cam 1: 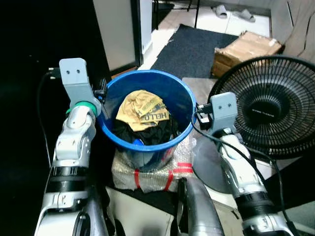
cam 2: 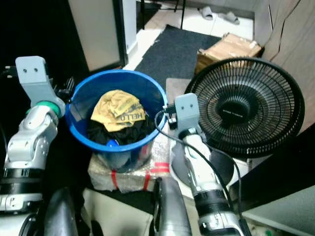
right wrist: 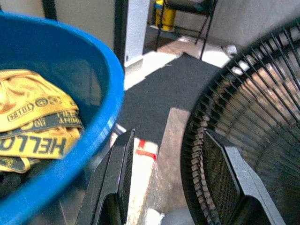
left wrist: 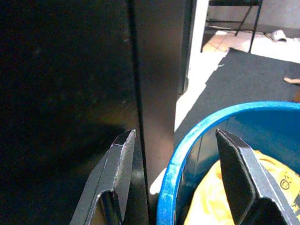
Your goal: Clothes washing
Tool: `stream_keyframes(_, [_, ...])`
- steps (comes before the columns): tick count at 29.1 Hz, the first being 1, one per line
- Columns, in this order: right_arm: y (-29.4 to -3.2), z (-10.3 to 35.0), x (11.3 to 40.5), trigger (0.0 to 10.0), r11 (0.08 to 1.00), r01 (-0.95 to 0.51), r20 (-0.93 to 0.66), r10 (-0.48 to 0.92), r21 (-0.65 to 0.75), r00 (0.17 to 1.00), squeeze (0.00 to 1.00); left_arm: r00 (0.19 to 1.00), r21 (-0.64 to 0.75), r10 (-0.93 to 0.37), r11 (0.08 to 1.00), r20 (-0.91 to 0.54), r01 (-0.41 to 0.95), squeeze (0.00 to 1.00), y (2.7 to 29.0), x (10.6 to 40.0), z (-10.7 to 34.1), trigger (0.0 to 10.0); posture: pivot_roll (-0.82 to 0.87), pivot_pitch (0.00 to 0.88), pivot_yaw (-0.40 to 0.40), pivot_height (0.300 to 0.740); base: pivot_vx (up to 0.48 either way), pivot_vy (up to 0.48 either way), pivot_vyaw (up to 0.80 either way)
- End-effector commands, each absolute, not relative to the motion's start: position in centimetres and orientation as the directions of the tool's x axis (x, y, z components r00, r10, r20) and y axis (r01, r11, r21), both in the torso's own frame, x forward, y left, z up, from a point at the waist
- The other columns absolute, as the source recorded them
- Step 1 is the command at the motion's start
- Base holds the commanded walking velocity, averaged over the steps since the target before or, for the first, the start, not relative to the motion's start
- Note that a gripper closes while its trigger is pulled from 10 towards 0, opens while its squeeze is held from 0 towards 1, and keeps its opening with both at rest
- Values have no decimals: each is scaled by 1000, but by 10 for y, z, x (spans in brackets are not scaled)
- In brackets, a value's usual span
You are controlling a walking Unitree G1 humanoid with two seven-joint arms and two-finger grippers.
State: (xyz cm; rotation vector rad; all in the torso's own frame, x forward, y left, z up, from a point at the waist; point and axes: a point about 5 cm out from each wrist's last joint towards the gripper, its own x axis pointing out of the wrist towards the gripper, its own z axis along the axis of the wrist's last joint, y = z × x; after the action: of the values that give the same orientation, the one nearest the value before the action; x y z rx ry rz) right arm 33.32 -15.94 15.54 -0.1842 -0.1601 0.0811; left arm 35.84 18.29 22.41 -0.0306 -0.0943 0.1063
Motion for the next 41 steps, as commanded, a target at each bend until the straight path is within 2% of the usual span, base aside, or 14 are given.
stream_keyframes(1, [-156, 156, 328, 10000, 981, -90, 159, 118, -174, 980, 0, 990, -25, 112, 994, 85, -110, 0, 187, 356, 223, 10000, -86, 135, 111, 445, 0, 0, 0])
stream_keyframes(5, [-153, 160, 323, 10000, 980, -113, 185, 144, -165, 972, 0, 991, -22, 93, 996, 93, -91, 0, 188, 354, 224, 10000, -104, 132, 128, 445, 0, 0, 0])
stream_keyframes(8, [-141, 170, 312, 10000, 973, -180, 243, 212, -147, 947, 0, 993, 5, 11, 1000, 115, -11, 0, 185, 344, 226, 10000, -56, 134, 126, 445, 0, 0, 0])
stream_keyframes(11, [-136, 170, 309, 10000, 970, -200, 252, 231, -141, 940, 0, 993, 19, -7, 1000, 114, 5, 0, 185, 339, 225, 10000, -36, 139, 125, 445, 0, 0, 0])
stream_keyframes(13, [-131, 159, 308, 10000, 972, -203, 220, 225, -117, 949, 0, 995, 51, -2, 999, 97, -3, 0, 190, 327, 221, 10000, 10, 140, 115, 445, 0, 0, 0])
stream_keyframes(19, [-129, 145, 309, 10000, 973, -204, 156, 219, -106, 963, 0, 996, 91, 16, 996, 93, -25, 0, 195, 319, 217, 10000, 47, 138, 88, 445, 0, 0, 0])
stream_keyframes(28, [-122, 151, 314, 10000, 959, -248, 158, 268, -139, 950, 0, 995, 96, 22, 995, 101, -31, 0, 196, 316, 219, 10000, 64, 143, 72, 445, 0, 0, 0])
stream_keyframes(32, [-99, 174, 336, 10000, 938, -301, 208, 332, -171, 920, 0, 988, 32, 17, 999, 152, -22, 0, 183, 326, 238, 10000, 86, 148, 38, 445, 0, 0, 0])
stream_keyframes(35, [-94, 185, 344, 10000, 936, -308, 232, 342, -171, 911, 0, 985, 24, 4, 1000, 170, -8, 0, 175, 333, 247, 10000, 89, 146, 33, 445, 0, 0, 0])
stream_keyframes(37, [-89, 196, 355, 10000, 933, -315, 250, 351, -174, 902, 0, 982, 23, -35, 999, 186, 32, 0, 159, 345, 256, 10000, 95, 145, 27, 445, 0, 0, 0])
stream_keyframes(41, [-84, 208, 366, 10000, 920, -329, 258, 378, -214, 889, 0, 982, 22, -50, 999, 184, 47, 0, 151, 352, 257, 10000, 86, 155, 8, 445, 0, 0, 0])
